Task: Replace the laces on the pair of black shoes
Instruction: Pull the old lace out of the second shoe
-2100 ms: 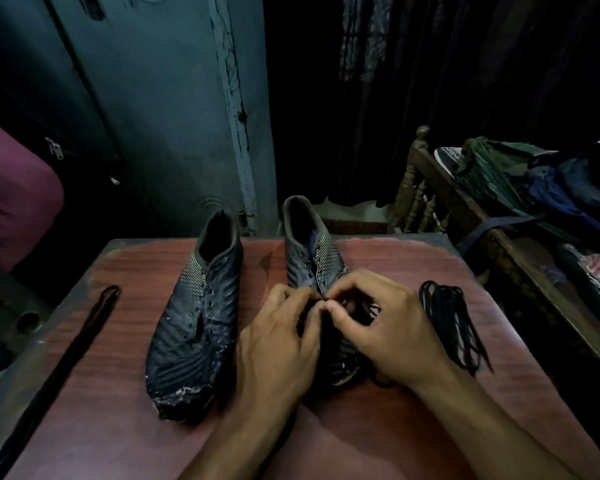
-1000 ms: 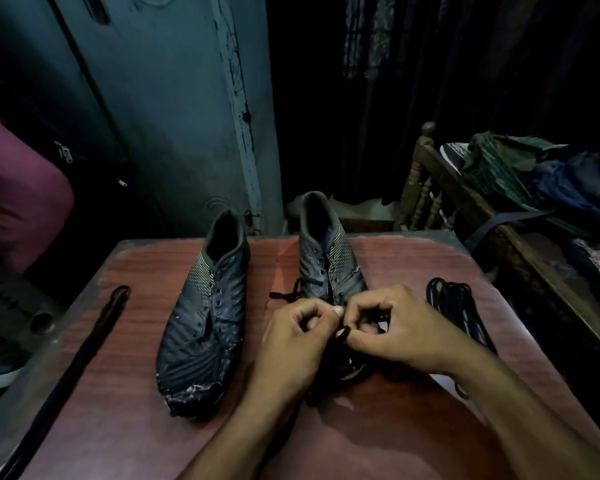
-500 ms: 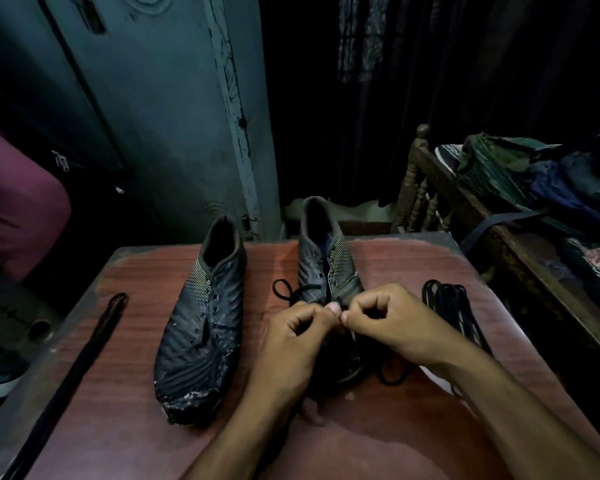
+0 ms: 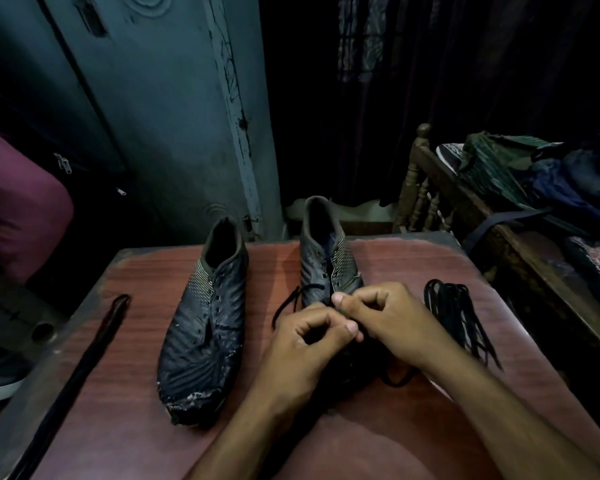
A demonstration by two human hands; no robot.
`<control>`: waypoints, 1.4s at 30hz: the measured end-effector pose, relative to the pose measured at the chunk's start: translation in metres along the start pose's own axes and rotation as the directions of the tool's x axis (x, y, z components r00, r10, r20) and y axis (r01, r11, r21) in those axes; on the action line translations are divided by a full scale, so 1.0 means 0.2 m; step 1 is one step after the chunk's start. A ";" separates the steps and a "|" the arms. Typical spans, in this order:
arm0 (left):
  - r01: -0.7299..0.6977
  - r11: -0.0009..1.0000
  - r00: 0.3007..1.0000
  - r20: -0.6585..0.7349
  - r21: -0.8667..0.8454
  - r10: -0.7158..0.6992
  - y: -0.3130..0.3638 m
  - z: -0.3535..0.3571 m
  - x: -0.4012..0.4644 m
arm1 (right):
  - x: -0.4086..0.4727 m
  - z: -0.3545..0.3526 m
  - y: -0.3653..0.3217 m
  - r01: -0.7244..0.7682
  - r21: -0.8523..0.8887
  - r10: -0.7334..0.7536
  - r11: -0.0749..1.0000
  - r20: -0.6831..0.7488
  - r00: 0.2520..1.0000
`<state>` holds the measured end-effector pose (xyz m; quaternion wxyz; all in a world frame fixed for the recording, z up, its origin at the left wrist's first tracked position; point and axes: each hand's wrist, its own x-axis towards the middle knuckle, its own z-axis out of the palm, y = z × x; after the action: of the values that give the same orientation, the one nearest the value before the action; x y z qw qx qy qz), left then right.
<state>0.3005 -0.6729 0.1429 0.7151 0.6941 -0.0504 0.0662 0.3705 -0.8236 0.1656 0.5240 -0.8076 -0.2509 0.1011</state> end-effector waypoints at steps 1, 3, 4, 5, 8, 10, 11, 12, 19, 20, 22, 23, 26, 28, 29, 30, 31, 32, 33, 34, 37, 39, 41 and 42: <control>0.015 1.000 1.000 0.022 -0.027 -0.014 0.01 0.00 -0.01 | 0.00 0.01 0.01 0.009 -0.015 -0.009 1.000 0.004 1.000; 0.024 1.000 1.000 0.017 -0.006 -0.024 0.02 -0.01 -0.01 | 0.01 0.01 0.02 0.019 -0.018 -0.019 1.000 0.010 1.000; 0.022 1.000 1.000 -0.007 0.020 -0.022 0.02 -0.01 0.00 | 0.01 0.00 0.03 0.015 0.001 -0.015 1.000 0.030 0.999; 0.018 0.999 0.999 -0.041 0.051 -0.016 0.02 -0.01 0.00 | 0.01 -0.01 0.03 0.006 0.022 -0.007 1.000 0.069 0.998; -0.008 0.977 0.990 -0.136 0.212 0.037 0.00 -0.01 0.02 | -0.01 -0.07 0.00 0.008 0.066 -0.023 0.998 0.235 0.972; -0.008 0.952 0.988 -0.142 0.307 0.054 -0.01 0.00 0.02 | -0.02 -0.09 -0.01 0.029 0.098 -0.058 0.995 0.310 0.949; -0.007 0.946 0.989 -0.140 0.324 0.055 -0.01 0.00 0.03 | -0.02 -0.09 -0.01 0.041 0.098 -0.071 0.994 0.325 0.943; 0.000 0.949 0.989 -0.141 0.316 0.047 -0.02 0.00 0.03 | -0.02 -0.09 -0.01 0.055 0.086 -0.080 0.995 0.327 0.942; -0.015 0.969 0.988 -0.148 0.247 0.053 -0.05 0.00 0.04 | -0.01 -0.05 0.01 0.024 0.053 -0.031 0.998 0.138 0.990; -0.021 0.979 0.989 -0.138 0.205 0.051 -0.04 0.00 0.04 | -0.01 -0.04 0.01 0.006 0.046 -0.010 0.999 0.088 0.996; -0.004 0.997 0.995 -0.097 0.074 0.011 -0.02 0.00 0.03 | 0.00 -0.01 0.01 -0.007 0.062 0.005 0.998 0.038 0.999; 0.012 1.000 0.998 -0.068 0.022 -0.011 -0.01 0.00 0.02 | 0.00 -0.01 0.00 -0.005 0.065 0.003 0.998 0.037 0.999; 0.038 0.999 0.999 -0.008 -0.018 -0.038 0.00 -0.01 0.01 | 0.00 0.00 0.01 0.011 -0.006 -0.010 1.000 0.058 0.998; 0.013 1.000 1.000 0.005 0.020 -0.013 0.01 -0.01 0.01 | 0.00 0.00 0.02 0.008 -0.007 -0.007 1.000 0.073 0.997; -0.006 0.999 1.000 -0.008 0.041 0.007 0.02 -0.01 0.01 | 0.00 -0.01 0.02 0.002 0.014 -0.004 1.000 0.100 0.995; -0.021 0.998 0.999 -0.041 0.058 0.024 0.02 0.00 0.02 | 0.00 -0.02 0.01 -0.001 0.044 -0.005 0.999 0.142 0.990; -0.026 0.997 0.996 -0.082 0.068 0.032 0.02 0.00 0.02 | 0.00 -0.04 0.01 0.002 0.074 -0.016 0.997 0.191 0.981; -0.022 0.996 0.993 -0.116 0.082 0.031 0.01 0.00 0.03 | -0.01 -0.05 0.01 0.009 0.096 -0.032 0.995 0.237 0.971; -0.018 0.993 0.990 -0.135 0.118 0.034 0.00 -0.01 0.03 | -0.01 -0.07 0.00 0.017 0.107 -0.046 0.994 0.274 0.961; -0.019 0.984 0.989 -0.139 0.180 0.044 -0.01 0.00 0.03 | -0.02 -0.08 0.00 0.024 0.108 -0.055 0.994 0.301 0.952; -0.033 0.945 0.987 -0.136 0.327 0.082 -0.02 0.00 0.03 | -0.02 -0.08 0.00 0.045 0.059 -0.062 0.997 0.320 0.946; -0.026 0.942 0.984 -0.159 0.334 0.084 -0.02 0.00 0.03 | -0.02 -0.07 0.01 0.057 0.058 -0.072 0.997 0.305 0.950; -0.010 0.948 0.982 -0.175 0.317 0.069 -0.03 0.00 0.03 | -0.02 -0.07 0.01 0.061 0.094 -0.085 0.994 0.276 0.957; -0.010 0.947 0.982 -0.174 0.322 0.069 -0.04 0.00 0.03 | -0.02 -0.06 0.01 0.053 0.105 -0.078 0.993 0.251 0.965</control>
<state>0.3081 -0.6738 0.1371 0.5931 0.7907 0.0128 0.1511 0.3734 -0.8360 0.1679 0.5292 -0.7527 -0.3374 0.1990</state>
